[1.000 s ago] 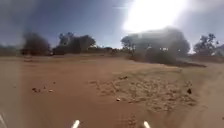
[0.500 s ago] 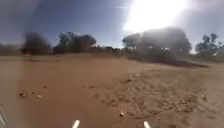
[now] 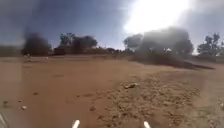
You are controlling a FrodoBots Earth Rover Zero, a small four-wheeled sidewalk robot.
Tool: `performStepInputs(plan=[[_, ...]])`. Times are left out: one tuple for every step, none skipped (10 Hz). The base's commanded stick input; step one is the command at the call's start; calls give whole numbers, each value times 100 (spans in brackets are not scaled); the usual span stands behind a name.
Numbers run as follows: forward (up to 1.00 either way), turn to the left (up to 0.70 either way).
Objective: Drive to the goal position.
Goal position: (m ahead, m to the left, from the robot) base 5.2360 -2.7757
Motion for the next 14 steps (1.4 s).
performStepInputs(plan=[[70, -27], [70, -27], [70, -27], [70, -27], [70, -27], [70, -27], [70, -27], [70, -27], [70, -27], [70, -27], [70, -27], [70, -27], [70, -27], [70, -27]])
